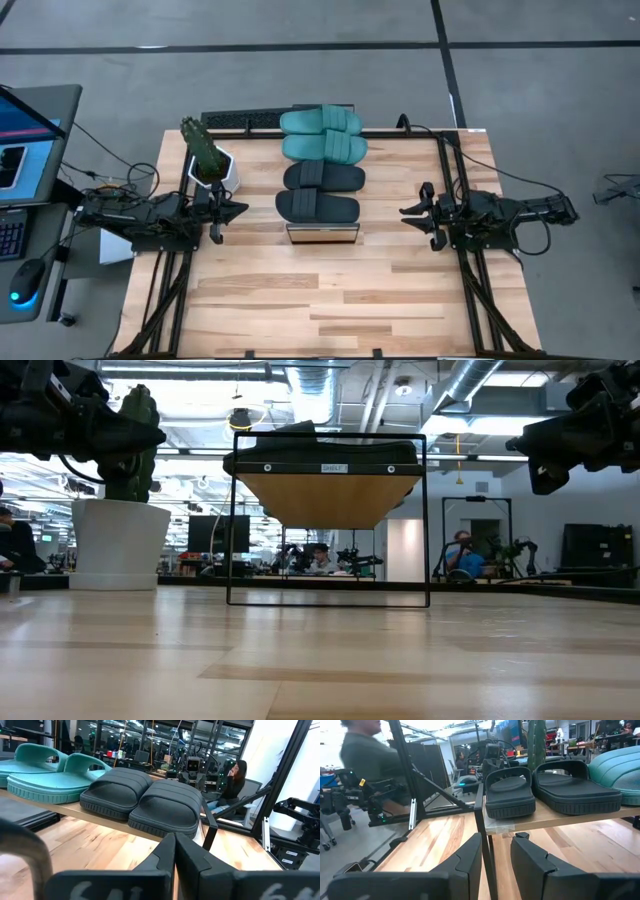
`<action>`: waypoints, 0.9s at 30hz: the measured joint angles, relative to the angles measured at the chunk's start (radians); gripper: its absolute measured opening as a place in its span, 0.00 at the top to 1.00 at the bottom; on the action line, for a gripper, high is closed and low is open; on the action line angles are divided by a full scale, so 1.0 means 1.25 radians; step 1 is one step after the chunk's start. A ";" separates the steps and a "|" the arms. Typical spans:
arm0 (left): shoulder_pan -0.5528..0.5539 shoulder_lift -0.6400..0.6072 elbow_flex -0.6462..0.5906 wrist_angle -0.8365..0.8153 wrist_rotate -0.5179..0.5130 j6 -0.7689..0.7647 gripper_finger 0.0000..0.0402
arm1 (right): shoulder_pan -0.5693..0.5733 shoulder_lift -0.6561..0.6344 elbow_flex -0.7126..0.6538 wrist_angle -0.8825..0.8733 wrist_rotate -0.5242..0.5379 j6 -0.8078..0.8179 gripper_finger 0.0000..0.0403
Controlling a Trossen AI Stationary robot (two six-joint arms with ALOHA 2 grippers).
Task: Pick and place slides into the shelf
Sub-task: Return to Home Position
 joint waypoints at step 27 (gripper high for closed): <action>0.000 0.000 0.000 0.000 0.000 0.003 1.00 | 0.000 0.000 0.000 0.000 0.000 0.000 0.77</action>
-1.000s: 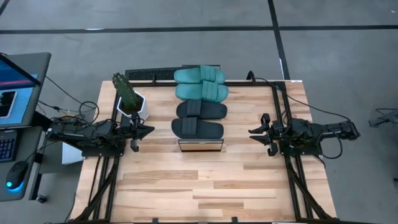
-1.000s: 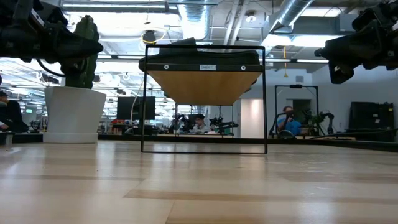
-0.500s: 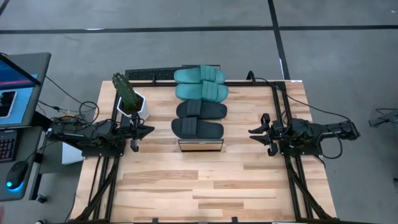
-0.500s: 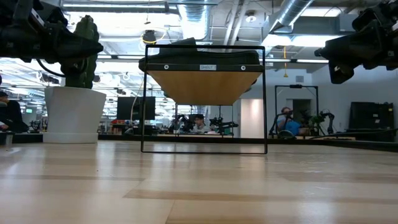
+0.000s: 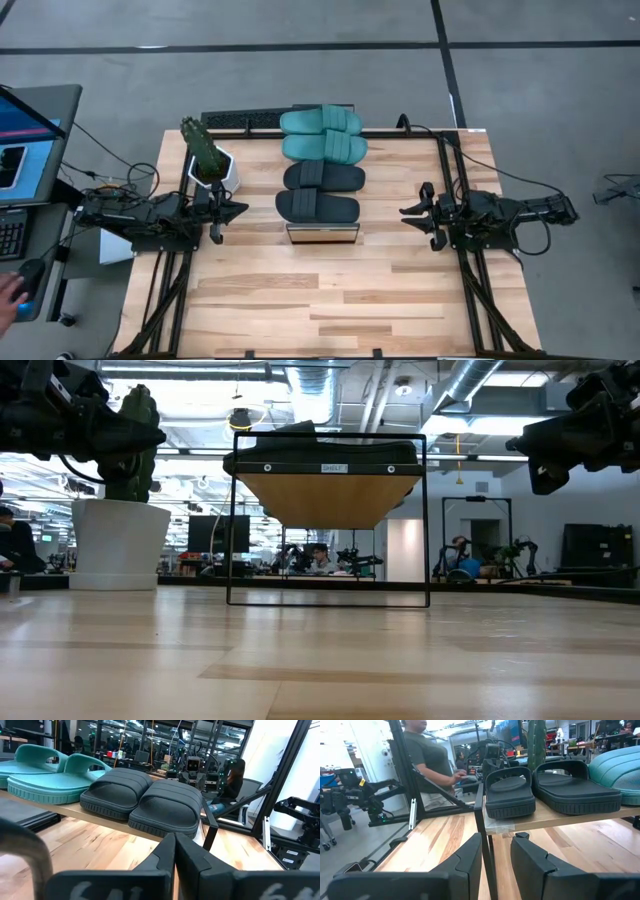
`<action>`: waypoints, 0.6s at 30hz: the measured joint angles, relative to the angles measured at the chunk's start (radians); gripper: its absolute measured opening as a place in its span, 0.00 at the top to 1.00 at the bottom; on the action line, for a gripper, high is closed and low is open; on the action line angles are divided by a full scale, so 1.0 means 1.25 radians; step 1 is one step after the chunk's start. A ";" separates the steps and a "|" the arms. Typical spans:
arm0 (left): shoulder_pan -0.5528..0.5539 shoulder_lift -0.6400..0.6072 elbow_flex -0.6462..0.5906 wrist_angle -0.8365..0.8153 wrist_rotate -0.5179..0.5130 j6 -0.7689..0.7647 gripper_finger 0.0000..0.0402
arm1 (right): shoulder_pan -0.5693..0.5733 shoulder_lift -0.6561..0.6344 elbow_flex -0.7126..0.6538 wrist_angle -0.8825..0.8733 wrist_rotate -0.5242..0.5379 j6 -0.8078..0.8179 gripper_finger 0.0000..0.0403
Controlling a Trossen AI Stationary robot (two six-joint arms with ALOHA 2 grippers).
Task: Pick and place slides into the shelf
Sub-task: Return to Home Position
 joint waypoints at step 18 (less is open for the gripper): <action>0.000 0.000 0.000 0.000 0.000 -0.003 1.00 | 0.000 0.000 0.000 0.000 0.000 0.000 0.77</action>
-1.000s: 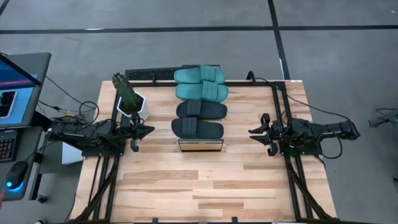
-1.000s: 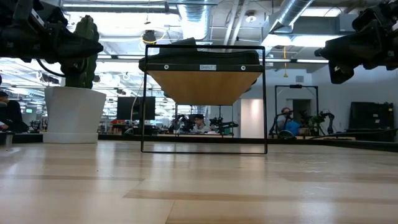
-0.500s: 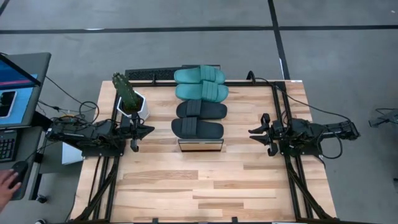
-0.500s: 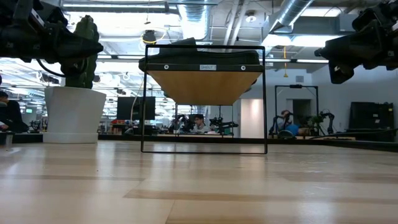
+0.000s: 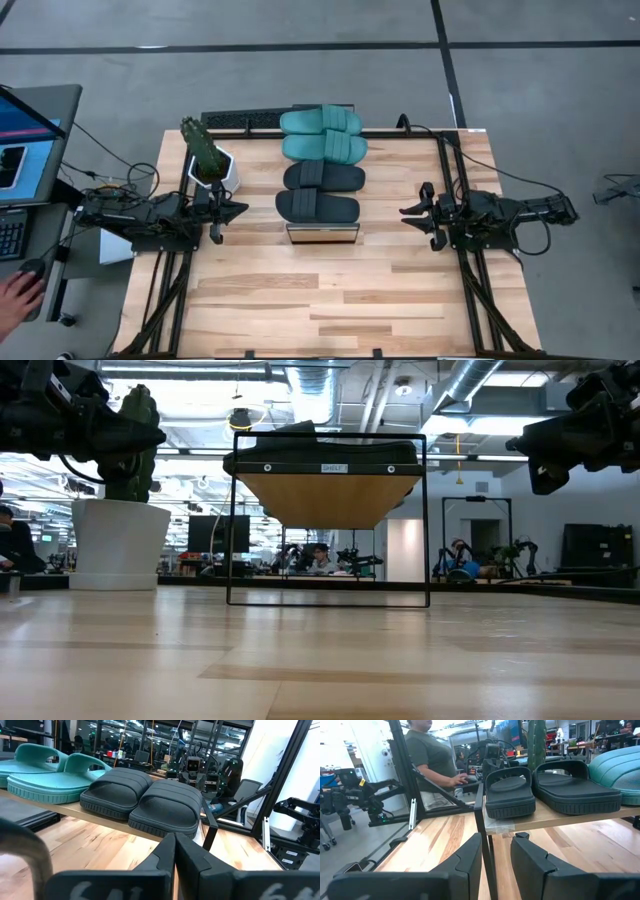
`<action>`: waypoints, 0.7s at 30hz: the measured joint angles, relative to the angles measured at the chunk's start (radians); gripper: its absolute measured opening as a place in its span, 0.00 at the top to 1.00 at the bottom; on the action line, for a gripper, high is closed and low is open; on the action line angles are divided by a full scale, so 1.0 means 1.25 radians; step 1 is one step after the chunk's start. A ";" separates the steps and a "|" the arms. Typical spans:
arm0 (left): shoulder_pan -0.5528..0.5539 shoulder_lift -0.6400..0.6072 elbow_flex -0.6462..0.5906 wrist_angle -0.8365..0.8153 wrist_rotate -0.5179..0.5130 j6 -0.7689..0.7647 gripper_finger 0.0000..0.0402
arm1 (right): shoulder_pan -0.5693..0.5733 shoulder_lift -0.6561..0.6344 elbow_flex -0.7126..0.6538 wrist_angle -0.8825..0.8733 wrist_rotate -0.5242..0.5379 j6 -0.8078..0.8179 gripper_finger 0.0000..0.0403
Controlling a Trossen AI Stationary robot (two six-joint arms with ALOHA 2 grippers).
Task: Pick and place slides into the shelf
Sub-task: Return to Home Position
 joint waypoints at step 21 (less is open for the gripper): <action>0.000 0.000 0.000 0.000 0.000 -0.002 1.00 | 0.000 0.000 0.000 0.000 0.000 0.000 0.77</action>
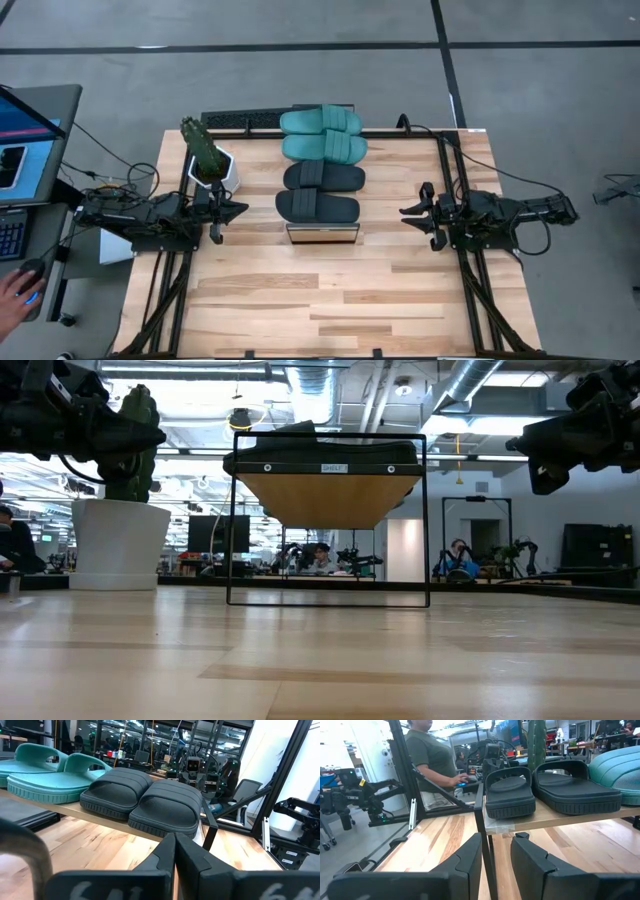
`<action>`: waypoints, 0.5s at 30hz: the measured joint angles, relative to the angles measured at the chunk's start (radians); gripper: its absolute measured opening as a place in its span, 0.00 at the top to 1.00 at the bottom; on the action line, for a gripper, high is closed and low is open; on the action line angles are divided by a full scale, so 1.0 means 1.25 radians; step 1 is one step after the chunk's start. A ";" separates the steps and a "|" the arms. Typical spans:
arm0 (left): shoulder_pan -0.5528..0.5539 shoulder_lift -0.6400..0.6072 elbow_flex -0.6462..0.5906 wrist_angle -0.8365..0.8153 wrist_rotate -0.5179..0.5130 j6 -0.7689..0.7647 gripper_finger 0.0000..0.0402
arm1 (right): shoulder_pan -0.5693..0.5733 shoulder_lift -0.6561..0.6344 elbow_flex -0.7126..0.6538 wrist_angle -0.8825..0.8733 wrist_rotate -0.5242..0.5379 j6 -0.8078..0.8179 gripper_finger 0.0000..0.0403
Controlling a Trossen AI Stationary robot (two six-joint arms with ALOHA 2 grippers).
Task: Pick and place slides into the shelf
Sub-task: Return to Home Position
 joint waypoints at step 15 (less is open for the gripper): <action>0.000 0.000 0.000 0.000 0.000 0.000 1.00 | 0.000 0.000 0.000 0.000 0.000 0.000 0.77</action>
